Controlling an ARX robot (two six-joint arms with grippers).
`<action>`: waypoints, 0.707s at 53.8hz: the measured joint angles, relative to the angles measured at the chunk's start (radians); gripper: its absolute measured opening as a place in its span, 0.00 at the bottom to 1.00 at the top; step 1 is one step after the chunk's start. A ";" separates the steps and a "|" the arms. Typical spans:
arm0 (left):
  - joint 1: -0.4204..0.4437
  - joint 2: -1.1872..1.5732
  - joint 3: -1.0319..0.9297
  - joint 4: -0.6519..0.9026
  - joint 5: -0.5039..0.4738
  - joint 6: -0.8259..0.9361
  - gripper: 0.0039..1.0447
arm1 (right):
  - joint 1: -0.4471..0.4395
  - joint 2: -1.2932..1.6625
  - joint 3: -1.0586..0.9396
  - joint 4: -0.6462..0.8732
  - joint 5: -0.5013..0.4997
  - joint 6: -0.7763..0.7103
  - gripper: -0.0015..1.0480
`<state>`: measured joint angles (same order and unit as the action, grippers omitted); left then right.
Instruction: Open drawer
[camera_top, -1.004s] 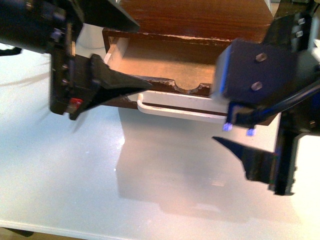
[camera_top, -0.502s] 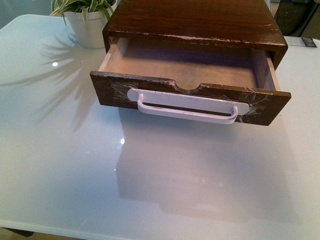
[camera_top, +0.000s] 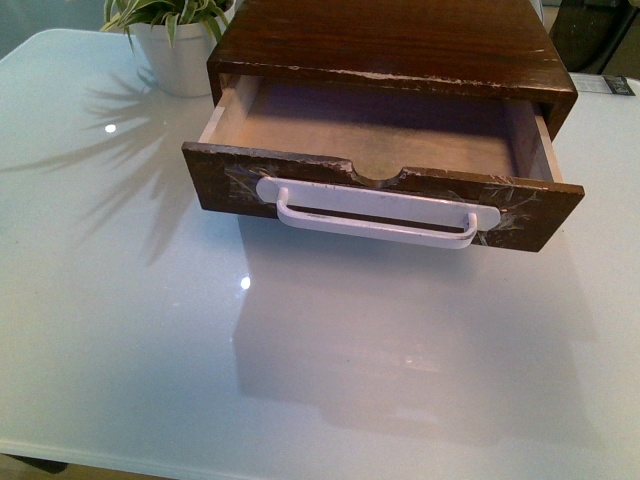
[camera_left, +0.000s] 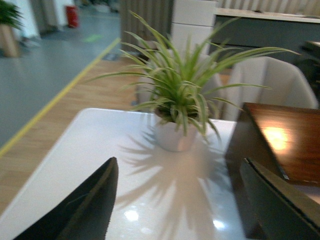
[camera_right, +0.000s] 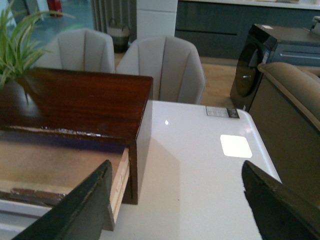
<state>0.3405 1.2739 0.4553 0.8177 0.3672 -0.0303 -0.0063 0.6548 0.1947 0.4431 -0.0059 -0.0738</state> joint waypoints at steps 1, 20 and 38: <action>-0.006 -0.008 -0.011 0.003 -0.014 0.003 0.62 | 0.000 -0.008 -0.009 0.005 0.000 0.012 0.65; -0.146 -0.245 -0.248 -0.002 -0.183 0.018 0.02 | 0.002 -0.148 -0.106 -0.033 0.006 0.060 0.08; -0.245 -0.503 -0.376 -0.136 -0.277 0.022 0.02 | 0.002 -0.309 -0.159 -0.139 0.006 0.063 0.02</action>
<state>0.0959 0.7708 0.0795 0.6815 0.0902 -0.0086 -0.0048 0.3458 0.0360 0.3038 0.0002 -0.0109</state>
